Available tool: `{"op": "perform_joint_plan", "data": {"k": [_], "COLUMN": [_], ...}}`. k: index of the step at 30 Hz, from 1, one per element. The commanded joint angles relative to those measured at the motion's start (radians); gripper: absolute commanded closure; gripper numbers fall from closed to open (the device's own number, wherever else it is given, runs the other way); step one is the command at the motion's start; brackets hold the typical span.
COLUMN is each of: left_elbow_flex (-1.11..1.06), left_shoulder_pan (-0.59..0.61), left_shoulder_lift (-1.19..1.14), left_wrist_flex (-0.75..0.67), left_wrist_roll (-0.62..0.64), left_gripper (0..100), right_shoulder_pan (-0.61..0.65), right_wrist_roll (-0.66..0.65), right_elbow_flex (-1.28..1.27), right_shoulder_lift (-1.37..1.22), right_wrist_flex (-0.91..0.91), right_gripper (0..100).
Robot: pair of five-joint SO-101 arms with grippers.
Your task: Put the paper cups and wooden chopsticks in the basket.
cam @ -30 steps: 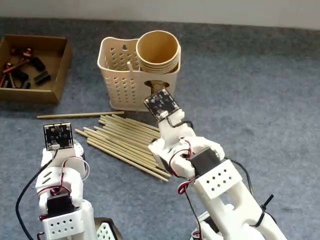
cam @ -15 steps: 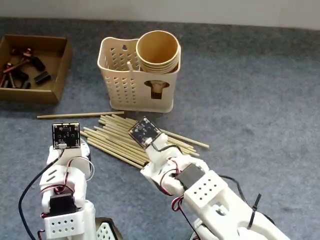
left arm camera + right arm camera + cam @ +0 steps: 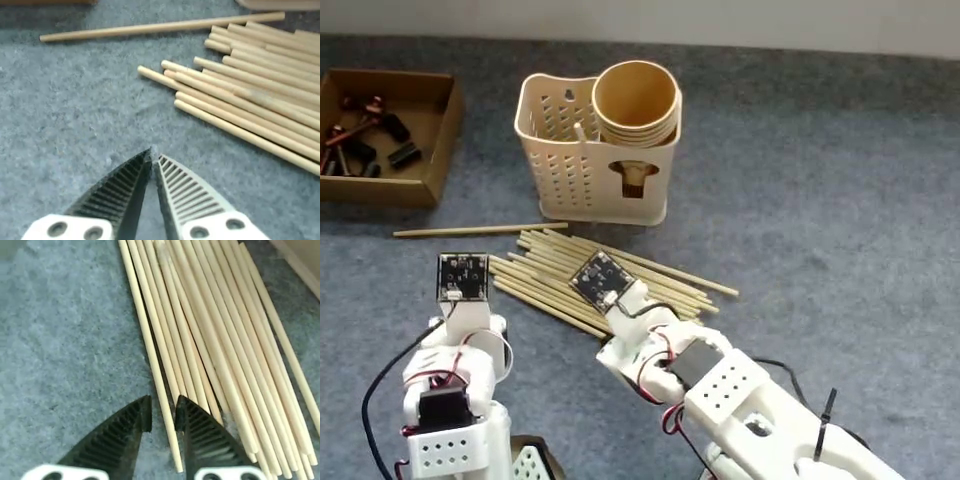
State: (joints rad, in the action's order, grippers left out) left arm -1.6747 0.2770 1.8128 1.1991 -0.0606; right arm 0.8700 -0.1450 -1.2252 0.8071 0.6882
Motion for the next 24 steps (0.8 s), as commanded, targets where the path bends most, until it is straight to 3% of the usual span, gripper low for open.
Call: {"op": "perform_joint_plan", "data": {"k": [1, 24], "left_elbow_flex": [-0.021, -0.021], "left_shoulder_pan": [-0.015, -0.015], "left_shoulder_lift": [0.004, 0.004], "left_wrist_flex": [0.080, 0.121], "left_wrist_roll": [-0.009, -0.008], "left_gripper": [100, 100], "right_shoulder_pan": [0.012, -0.050], "right_wrist_roll": [-0.011, -0.055], "right_elbow_flex": [0.004, 0.140], "right_shoulder_lift": [0.013, -0.354], "right_wrist_flex": [-0.019, -0.048], "right_gripper": [90.4, 90.4]}}
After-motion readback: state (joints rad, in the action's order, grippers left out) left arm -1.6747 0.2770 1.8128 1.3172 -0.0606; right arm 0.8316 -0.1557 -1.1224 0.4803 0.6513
